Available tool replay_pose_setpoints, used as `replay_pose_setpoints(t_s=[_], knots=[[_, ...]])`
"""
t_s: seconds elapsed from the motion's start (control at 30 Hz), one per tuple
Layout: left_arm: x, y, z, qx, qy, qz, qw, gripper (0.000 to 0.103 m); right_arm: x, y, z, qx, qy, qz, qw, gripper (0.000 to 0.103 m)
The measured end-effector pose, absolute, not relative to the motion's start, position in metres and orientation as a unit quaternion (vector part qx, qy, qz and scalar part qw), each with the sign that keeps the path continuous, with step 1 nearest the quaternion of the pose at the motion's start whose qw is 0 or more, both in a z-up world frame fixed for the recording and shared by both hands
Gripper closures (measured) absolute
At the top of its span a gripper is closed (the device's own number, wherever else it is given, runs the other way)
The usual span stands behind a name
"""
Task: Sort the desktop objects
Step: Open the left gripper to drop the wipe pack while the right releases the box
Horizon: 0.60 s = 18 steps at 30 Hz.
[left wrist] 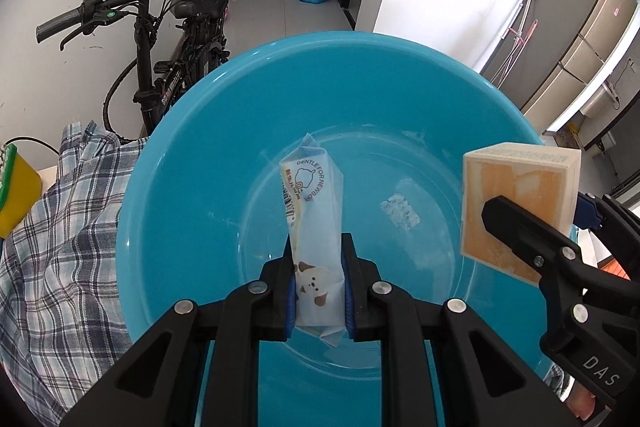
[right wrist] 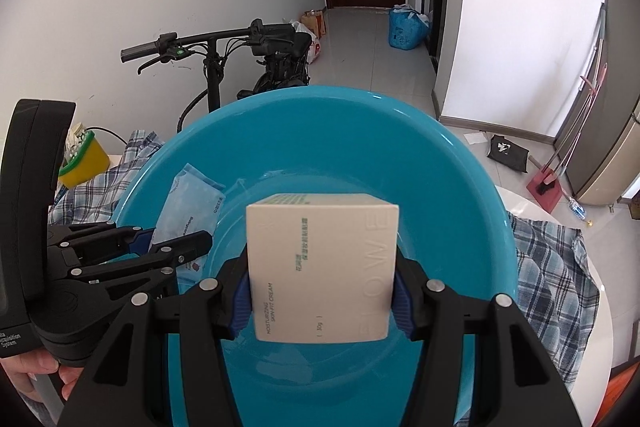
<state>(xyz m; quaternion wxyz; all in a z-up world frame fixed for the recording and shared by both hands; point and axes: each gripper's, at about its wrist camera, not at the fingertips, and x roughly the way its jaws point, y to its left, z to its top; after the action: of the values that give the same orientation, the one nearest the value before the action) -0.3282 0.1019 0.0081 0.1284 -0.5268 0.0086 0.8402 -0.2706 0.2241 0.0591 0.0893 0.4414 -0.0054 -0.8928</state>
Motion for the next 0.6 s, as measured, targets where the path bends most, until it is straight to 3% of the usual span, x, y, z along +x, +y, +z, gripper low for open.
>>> replay_pose_setpoints(t_s=[0.07, 0.13, 0.2, 0.6], knots=[[-0.328, 0.102, 0.007, -0.527, 0.009, 0.840, 0.128, 0.080, -0.270, 0.224, 0.059, 0.441, 0.000, -0.893, 0.088, 0.048], [-0.328, 0.102, 0.007, -0.525, 0.004, 0.841, 0.130, 0.067, -0.270, 0.225, 0.060, 0.440, -0.003, -0.893, 0.089, 0.048], [-0.327, 0.099, 0.012, -0.512, -0.006, 0.849, 0.130, 0.041, -0.270, 0.225, 0.061, 0.437, 0.000, -0.896, 0.083, 0.048], [-0.327, 0.096, 0.019, -0.503, -0.005, 0.856, 0.120, 0.039, -0.276, 0.225, 0.055, 0.442, 0.011, -0.895, 0.068, 0.048]])
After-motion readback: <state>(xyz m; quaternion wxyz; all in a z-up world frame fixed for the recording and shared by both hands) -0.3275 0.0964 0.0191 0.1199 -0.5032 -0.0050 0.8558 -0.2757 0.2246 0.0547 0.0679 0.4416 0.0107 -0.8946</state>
